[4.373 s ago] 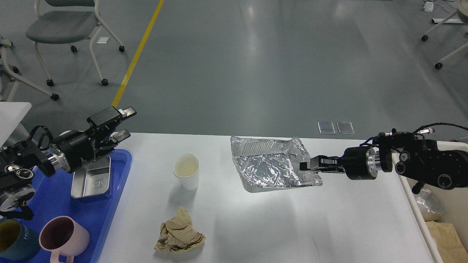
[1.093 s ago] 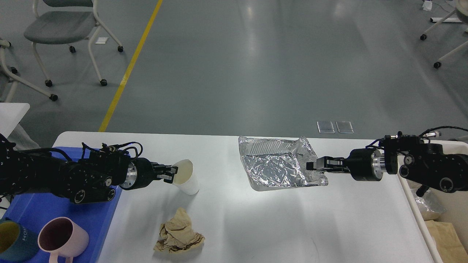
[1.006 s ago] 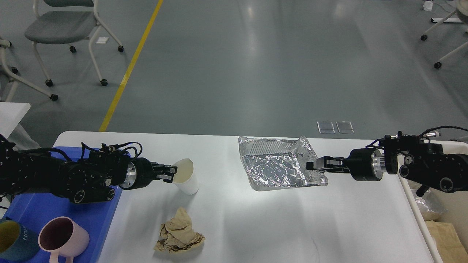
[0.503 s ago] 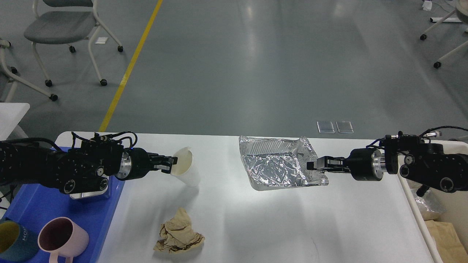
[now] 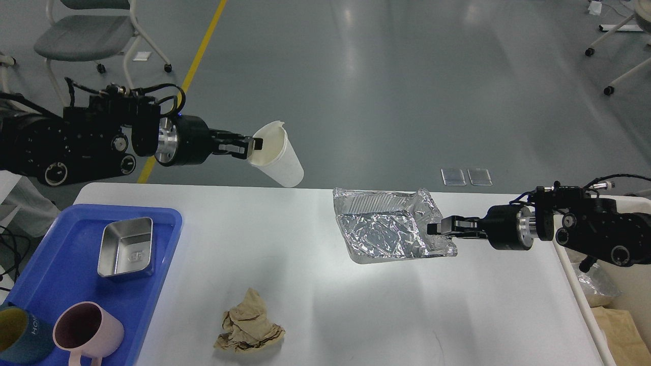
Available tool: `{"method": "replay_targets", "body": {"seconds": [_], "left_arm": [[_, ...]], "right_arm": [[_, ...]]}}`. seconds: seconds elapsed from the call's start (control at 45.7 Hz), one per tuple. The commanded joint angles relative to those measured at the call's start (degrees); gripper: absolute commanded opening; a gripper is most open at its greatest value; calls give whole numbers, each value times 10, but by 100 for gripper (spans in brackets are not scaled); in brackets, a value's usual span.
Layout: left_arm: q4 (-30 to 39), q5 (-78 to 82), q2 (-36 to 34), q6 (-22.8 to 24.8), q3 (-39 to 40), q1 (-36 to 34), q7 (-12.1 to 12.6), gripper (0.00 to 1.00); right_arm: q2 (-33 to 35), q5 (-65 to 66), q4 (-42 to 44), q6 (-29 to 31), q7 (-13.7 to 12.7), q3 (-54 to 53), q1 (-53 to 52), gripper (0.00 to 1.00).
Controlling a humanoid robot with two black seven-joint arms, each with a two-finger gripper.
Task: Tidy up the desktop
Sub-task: 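Grasp the paper cup rim with the left gripper and lift it, then carry the paper cup over and lower it into the foil tray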
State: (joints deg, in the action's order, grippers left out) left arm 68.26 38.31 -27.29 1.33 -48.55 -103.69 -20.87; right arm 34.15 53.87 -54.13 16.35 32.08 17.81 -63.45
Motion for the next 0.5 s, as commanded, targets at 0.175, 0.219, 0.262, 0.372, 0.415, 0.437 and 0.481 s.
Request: {"method": "replay_targets", "body": {"seconds": [0.175,0.219,0.262,0.372,0.415,0.437,0.481], "left_arm": [[-28,-18,106,54,0,-87,-52,0],[-29,-23,114,57,0,-95,-52,0],[-30,-28,123,60,0,-104,-52,0],[-30,-38,147,66,-1,-120,-52,0],[-32,-38,156,67,-1,-123,-52,0],[-32,-38,160,67,-1,-124,-52,0],[-32,-38,167,68,-1,-124,-52,0]], "right_arm": [[-9,0,0,2,0,0,-4,0],[-9,1,0,1,0,0,-4,0],[-9,1,0,2,0,0,-3,0],[-10,1,0,2,0,0,-3,0],[-10,1,0,2,0,0,-3,0],[-10,1,0,2,0,0,-3,0],[-10,1,-1,1,0,0,-3,0]]}}
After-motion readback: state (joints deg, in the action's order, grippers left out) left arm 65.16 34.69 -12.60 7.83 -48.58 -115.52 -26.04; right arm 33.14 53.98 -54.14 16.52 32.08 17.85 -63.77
